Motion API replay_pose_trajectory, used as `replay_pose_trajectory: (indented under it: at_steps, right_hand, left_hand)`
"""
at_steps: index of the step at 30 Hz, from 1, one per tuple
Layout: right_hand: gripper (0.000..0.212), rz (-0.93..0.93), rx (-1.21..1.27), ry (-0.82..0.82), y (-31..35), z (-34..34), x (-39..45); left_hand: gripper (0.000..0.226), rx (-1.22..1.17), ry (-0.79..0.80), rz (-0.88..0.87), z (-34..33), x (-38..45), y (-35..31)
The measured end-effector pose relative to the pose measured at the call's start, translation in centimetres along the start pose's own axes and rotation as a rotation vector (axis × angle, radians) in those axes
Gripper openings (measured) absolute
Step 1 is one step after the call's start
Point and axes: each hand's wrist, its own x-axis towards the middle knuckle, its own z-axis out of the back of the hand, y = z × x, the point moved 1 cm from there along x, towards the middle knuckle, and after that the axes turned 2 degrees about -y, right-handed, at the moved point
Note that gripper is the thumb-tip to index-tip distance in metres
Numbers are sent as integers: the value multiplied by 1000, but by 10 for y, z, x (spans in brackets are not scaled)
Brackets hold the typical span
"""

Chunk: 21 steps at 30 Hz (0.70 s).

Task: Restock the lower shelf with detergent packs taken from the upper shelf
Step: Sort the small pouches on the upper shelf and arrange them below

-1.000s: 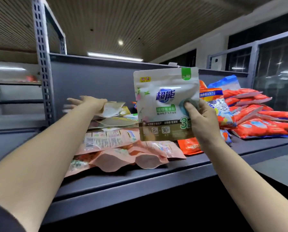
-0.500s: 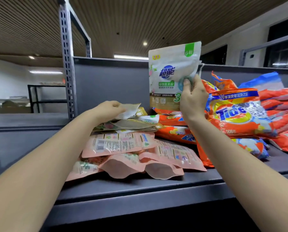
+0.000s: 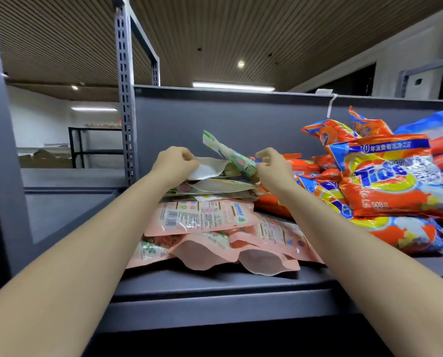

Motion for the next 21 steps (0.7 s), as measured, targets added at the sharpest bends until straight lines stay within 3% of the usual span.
replay_pose_trajectory:
  at_steps: [3, 8, 13, 21]
  right_hand:
    - [39, -32, -196, 99, -2, 0, -6]
    - [53, -47, -145, 276, -5, 0, -16]
    - [50, -44, -63, 225, -7, 10, -22]
    - [38, 9, -102, 187, -1, 44, -39]
  left_hand:
    - [10, 69, -27, 29, 0, -1, -1]
    - [33, 109, 124, 49, -7, -11, -6]
    - [53, 208, 64, 85, -10, -16, -12]
    - [41, 283, -35, -28, -11, -32, -45]
